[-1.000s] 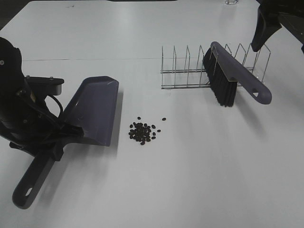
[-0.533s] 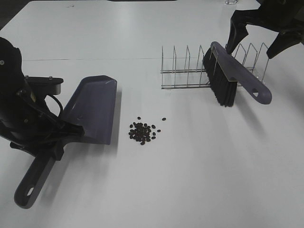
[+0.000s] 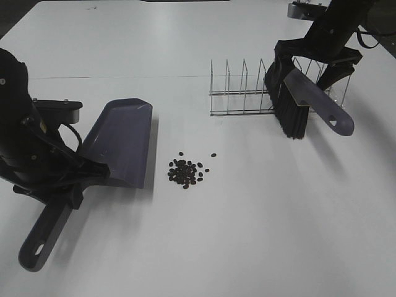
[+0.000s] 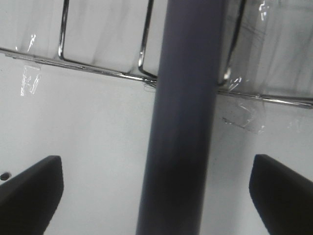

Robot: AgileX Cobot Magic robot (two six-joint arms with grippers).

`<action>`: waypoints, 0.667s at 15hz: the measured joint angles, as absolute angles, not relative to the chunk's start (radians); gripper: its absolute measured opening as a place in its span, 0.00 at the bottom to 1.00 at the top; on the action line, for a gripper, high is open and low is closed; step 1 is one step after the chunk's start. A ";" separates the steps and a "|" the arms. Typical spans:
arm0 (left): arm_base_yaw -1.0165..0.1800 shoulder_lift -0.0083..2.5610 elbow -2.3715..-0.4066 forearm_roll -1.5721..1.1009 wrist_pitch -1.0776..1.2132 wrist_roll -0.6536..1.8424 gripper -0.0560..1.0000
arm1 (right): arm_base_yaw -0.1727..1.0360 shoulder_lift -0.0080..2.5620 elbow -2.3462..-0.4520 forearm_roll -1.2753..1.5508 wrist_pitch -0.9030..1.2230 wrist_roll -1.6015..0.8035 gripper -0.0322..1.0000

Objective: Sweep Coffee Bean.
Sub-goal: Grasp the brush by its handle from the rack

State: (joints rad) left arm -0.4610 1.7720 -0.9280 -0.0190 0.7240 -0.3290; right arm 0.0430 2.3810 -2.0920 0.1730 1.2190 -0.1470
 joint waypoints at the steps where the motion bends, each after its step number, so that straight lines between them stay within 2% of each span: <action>1: -0.461 1.772 -0.928 -0.019 0.723 -0.329 0.36 | 0.045 2.398 -2.092 0.180 1.219 -0.151 0.92; 5: -0.461 1.772 -0.928 -0.019 0.723 -0.331 0.36 | 0.044 2.435 -2.092 0.178 1.219 -0.152 0.86; 6: -0.461 1.772 -0.928 -0.018 0.723 -0.331 0.36 | 0.044 2.435 -2.094 0.179 1.219 -0.153 0.80; 8: -0.461 1.772 -0.928 -0.018 0.723 -0.332 0.36 | 0.044 2.435 -2.095 0.179 1.219 -0.153 0.60; 10: -0.461 1.772 -0.928 -0.018 0.723 -0.332 0.36 | 0.044 2.435 -2.095 0.173 1.219 -0.153 0.44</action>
State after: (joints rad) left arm -0.4610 1.7720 -0.9280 -0.0180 0.7230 -0.3320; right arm 0.0440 2.4350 -2.0950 0.1730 1.2190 -0.1530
